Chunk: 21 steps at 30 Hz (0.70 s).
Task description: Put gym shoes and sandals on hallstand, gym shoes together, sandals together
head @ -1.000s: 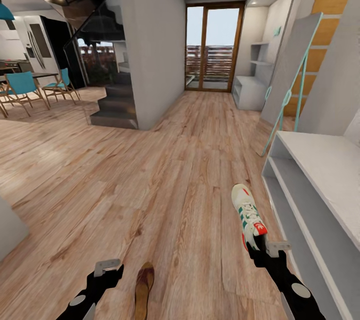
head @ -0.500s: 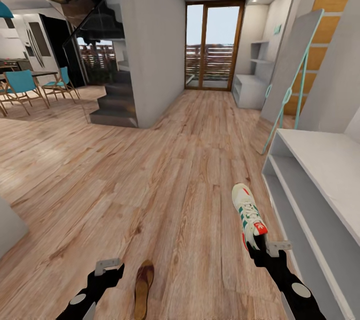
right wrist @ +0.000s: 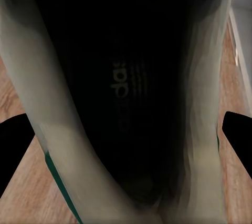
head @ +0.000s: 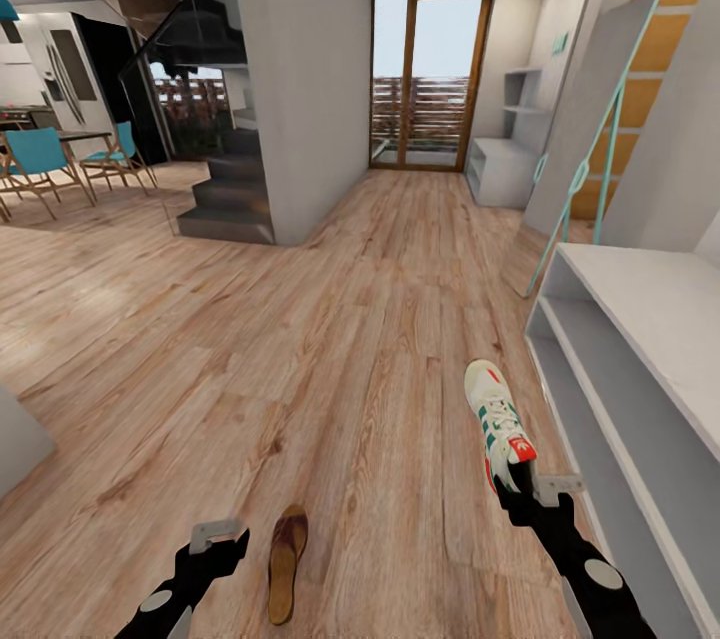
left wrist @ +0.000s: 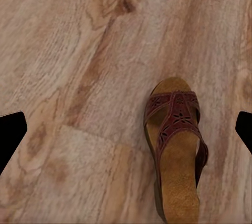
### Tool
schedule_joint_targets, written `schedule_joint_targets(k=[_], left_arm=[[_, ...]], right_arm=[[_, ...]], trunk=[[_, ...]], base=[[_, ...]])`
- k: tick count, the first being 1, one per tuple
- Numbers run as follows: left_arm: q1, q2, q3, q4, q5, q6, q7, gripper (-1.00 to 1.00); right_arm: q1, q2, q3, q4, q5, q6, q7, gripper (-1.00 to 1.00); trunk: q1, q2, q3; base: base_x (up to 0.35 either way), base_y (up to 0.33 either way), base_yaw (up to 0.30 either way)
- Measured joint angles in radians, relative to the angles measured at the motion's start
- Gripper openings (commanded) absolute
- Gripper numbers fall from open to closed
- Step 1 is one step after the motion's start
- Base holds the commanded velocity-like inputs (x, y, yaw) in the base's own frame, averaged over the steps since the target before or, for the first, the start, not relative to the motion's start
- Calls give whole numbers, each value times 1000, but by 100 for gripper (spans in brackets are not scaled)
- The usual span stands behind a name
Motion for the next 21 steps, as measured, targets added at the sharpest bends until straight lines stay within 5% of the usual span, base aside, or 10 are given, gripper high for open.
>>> schedule_joint_targets(k=[8,21], left_arm=[[1,-3,0,1,0,-2,0,100],[1,-8,0,1,0,-4,0,100]], right_arm=[[0,0,1,-7,0,0,0,-100],[0,5,3,-5,0,0,0,-100]], trunk=[[31,-56,-37],[81,-147,-91]], base=[[0,0,-81],[0,0,-233]])
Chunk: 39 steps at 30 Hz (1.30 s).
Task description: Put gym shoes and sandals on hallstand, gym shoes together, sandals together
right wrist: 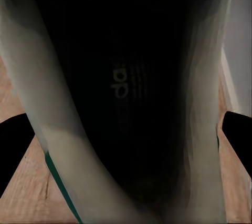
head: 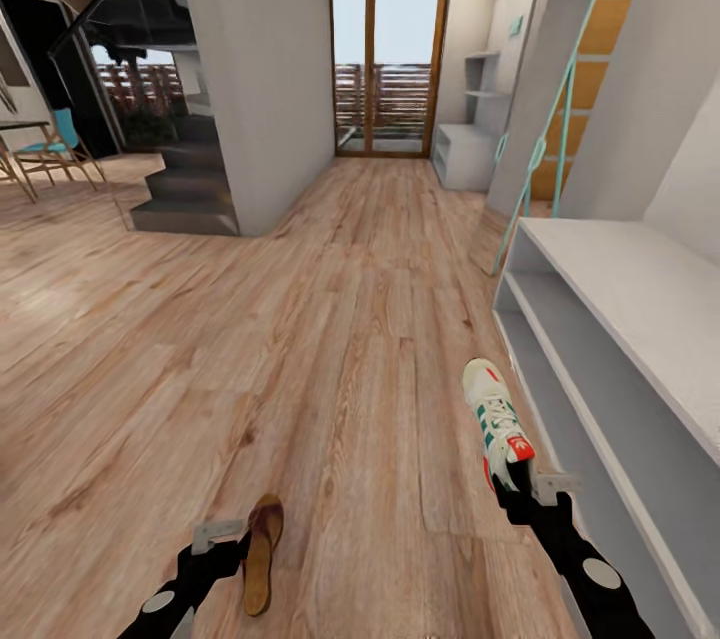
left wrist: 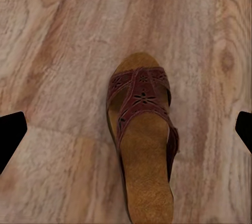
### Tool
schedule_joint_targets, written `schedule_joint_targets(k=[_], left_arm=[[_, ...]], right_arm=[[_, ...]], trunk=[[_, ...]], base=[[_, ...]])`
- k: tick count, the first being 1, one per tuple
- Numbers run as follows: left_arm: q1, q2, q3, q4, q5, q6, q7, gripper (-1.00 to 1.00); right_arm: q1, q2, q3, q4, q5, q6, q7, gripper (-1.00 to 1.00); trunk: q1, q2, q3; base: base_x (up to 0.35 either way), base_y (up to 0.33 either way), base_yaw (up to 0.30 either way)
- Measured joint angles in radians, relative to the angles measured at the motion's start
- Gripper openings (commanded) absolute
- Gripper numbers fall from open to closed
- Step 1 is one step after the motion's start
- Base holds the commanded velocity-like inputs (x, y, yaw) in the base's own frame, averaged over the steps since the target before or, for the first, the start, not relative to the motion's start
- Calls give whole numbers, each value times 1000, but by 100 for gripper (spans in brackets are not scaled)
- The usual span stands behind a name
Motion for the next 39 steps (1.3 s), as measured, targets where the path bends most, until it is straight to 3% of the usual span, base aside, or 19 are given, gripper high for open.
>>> schedule_joint_targets(k=[3,23,29,39], left_arm=[[0,0,0,0,0,0,0,100],[0,1,0,0,0,-2,0,100],[0,1,0,2,0,-66,1,100],[0,1,0,3,0,-86,1,100]], right_arm=[[0,1,0,0,0,0,0,-100],[0,3,1,-2,0,0,0,-100],[0,3,0,-3,0,0,0,-100],[0,2,0,-3,0,-2,0,-100]], trunk=[[11,-21,-12],[21,-26,-118],[23,-27,-151],[28,-29,-198]], base=[[0,0,-244],[0,0,-58],[0,0,0],[0,0,0]])
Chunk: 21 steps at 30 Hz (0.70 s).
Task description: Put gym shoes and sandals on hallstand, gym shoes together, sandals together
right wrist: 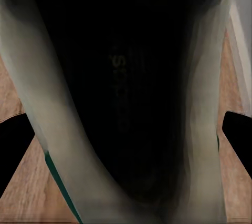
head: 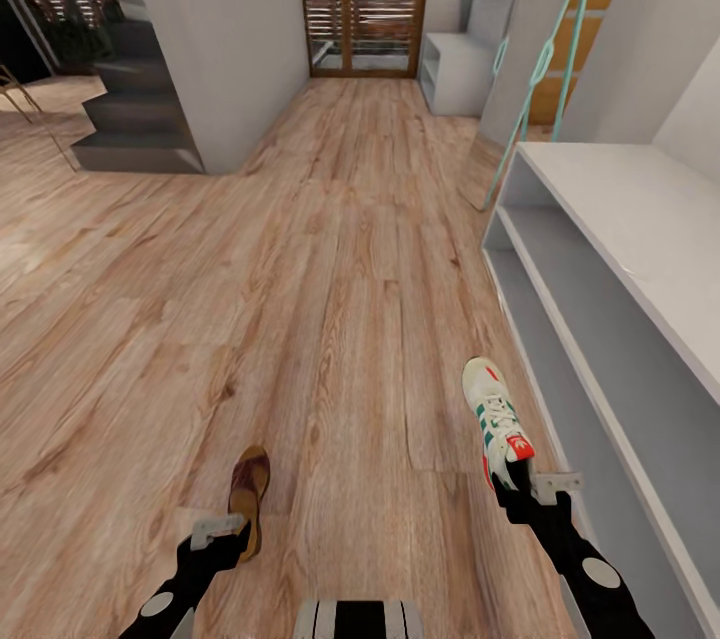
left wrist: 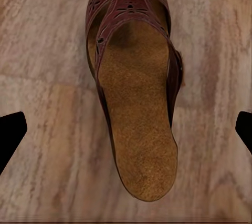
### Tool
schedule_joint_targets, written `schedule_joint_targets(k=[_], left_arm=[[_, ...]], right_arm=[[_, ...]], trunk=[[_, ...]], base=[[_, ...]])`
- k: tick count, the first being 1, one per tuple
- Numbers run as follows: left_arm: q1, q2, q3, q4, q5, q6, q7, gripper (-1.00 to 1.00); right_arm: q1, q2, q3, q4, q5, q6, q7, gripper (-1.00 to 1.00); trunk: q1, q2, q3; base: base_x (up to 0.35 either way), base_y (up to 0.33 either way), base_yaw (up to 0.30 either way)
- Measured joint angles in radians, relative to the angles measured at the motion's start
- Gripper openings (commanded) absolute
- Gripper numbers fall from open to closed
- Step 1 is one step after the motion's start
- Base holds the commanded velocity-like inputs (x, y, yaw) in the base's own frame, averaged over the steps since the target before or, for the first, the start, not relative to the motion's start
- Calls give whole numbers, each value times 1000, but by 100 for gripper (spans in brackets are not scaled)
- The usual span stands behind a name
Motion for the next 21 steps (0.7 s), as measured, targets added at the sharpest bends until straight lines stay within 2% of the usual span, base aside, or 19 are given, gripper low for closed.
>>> schedule_joint_targets(k=[21], left_arm=[[0,0,0,0,1,-3,0,100]], right_arm=[[0,-2,-1,-2,0,0,0,-100]], trunk=[[9,-5,-82]], base=[[0,0,0]])
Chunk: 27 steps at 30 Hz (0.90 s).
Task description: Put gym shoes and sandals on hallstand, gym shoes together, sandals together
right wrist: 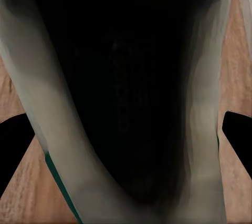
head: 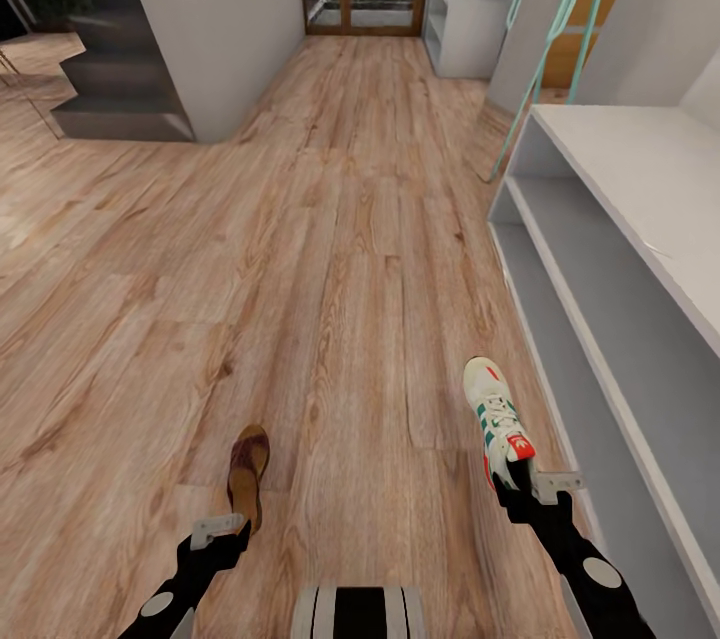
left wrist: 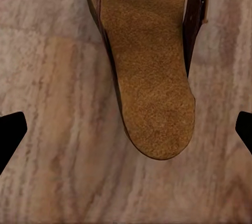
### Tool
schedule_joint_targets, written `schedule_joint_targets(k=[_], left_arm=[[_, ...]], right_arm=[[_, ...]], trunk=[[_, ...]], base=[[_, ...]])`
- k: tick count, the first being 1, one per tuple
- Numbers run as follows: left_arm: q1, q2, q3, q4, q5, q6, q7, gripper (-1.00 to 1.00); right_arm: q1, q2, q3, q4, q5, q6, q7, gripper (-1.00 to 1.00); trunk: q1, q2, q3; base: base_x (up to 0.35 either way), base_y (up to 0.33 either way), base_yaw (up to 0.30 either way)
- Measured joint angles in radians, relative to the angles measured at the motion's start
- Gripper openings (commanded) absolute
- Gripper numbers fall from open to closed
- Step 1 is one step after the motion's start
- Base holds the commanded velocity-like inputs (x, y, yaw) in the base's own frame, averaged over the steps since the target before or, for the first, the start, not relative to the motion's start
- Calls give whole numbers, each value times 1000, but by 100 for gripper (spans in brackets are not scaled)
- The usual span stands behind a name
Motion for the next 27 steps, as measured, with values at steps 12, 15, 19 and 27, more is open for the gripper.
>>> schedule_joint_targets(k=[12,15,19,27], left_arm=[[-1,0,0,0,0,0,0,100],[0,0,0,0,0,0,0,100],[-1,0,0,0,0,0,0,100],[0,0,0,0,0,-3,0,100]], right_arm=[[0,1,1,0,-1,1,0,-100],[0,2,1,0,-1,1,0,-100],[0,2,1,0,-1,0,0,-100],[0,3,1,0,-1,0,0,-100]], trunk=[[5,-3,-52],[7,-4,-67],[9,-4,-85],[12,-6,-117]], base=[[0,0,-81],[0,0,-140],[0,0,-49],[0,0,-9]])
